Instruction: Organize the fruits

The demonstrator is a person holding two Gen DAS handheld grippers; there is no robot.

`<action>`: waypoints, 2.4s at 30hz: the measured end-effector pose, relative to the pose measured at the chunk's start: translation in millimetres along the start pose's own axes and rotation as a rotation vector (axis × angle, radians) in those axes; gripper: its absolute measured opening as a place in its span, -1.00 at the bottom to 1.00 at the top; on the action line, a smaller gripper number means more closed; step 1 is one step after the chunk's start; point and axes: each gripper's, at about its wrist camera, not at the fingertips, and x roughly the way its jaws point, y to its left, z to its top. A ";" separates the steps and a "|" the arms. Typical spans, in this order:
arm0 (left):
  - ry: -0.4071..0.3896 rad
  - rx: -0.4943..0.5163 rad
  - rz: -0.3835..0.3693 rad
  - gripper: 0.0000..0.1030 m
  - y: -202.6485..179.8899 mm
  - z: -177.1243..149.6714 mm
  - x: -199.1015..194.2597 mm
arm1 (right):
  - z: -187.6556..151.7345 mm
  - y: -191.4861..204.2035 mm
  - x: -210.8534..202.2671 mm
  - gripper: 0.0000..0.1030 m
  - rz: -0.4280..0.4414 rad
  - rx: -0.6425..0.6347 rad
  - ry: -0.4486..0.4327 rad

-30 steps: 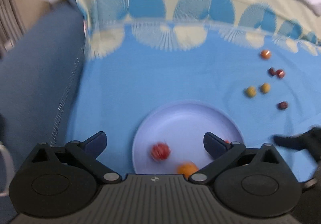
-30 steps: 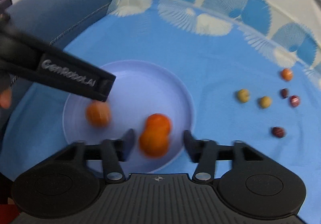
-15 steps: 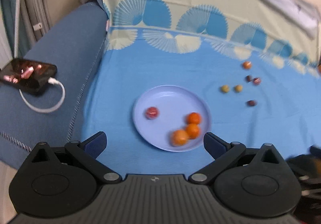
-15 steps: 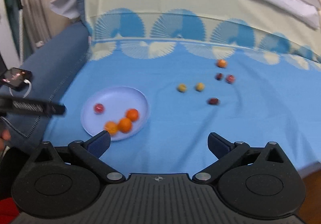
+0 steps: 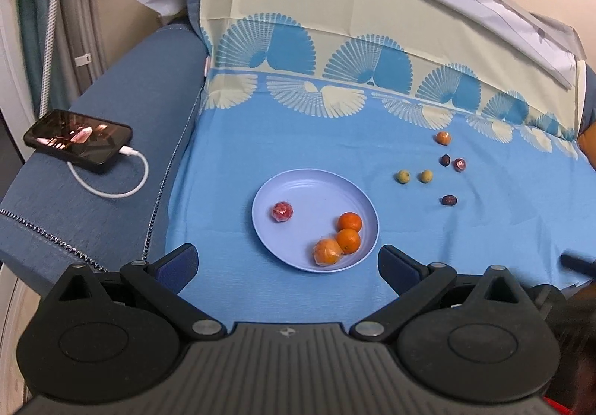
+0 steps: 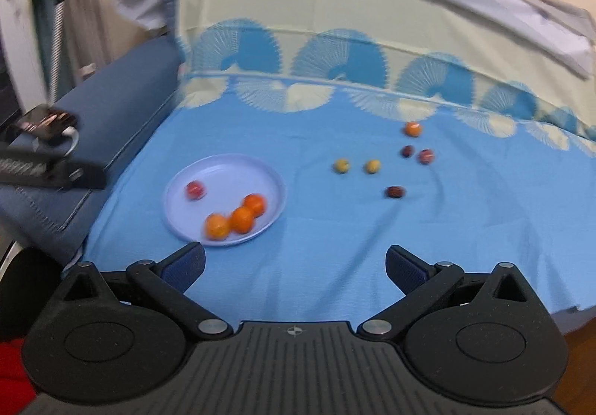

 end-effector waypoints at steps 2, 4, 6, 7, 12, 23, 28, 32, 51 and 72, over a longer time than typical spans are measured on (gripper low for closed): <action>0.002 -0.018 -0.020 0.99 4.4 0.1 -3.6 | 15.8 -26.2 0.1 0.99 -0.031 0.045 -0.008; -0.012 -0.034 -0.037 0.99 10.4 -2.7 -7.1 | 46.6 -77.5 3.6 0.99 -0.115 0.187 -0.008; -0.016 -0.039 0.009 0.99 12.6 -6.0 -5.0 | 80.1 -146.6 3.2 0.99 -0.196 0.428 -0.075; -0.015 -0.022 0.034 0.99 11.8 -6.3 -2.9 | 93.7 -172.7 0.3 0.99 -0.251 0.496 -0.122; 0.006 0.056 0.067 0.99 0.3 9.5 7.6 | 98.8 -172.3 -35.2 0.99 -0.226 0.387 -0.255; -0.025 0.125 0.036 0.99 -47.3 10.9 0.4 | 7.7 -62.3 -20.8 0.99 0.069 0.302 -0.015; -0.001 0.123 0.039 0.99 -51.4 10.2 7.0 | 18.5 -64.7 -19.4 0.99 0.087 0.274 -0.036; 0.032 0.122 0.046 0.99 -52.1 12.8 18.6 | 20.0 -78.0 -11.9 0.99 0.084 0.303 -0.040; 0.165 0.208 -0.096 0.99 -130.5 36.4 101.2 | 18.6 -143.3 53.7 0.99 -0.015 0.354 -0.037; 0.262 0.499 -0.137 0.97 -226.8 111.0 383.1 | 97.2 -205.9 326.9 0.89 -0.023 0.328 0.100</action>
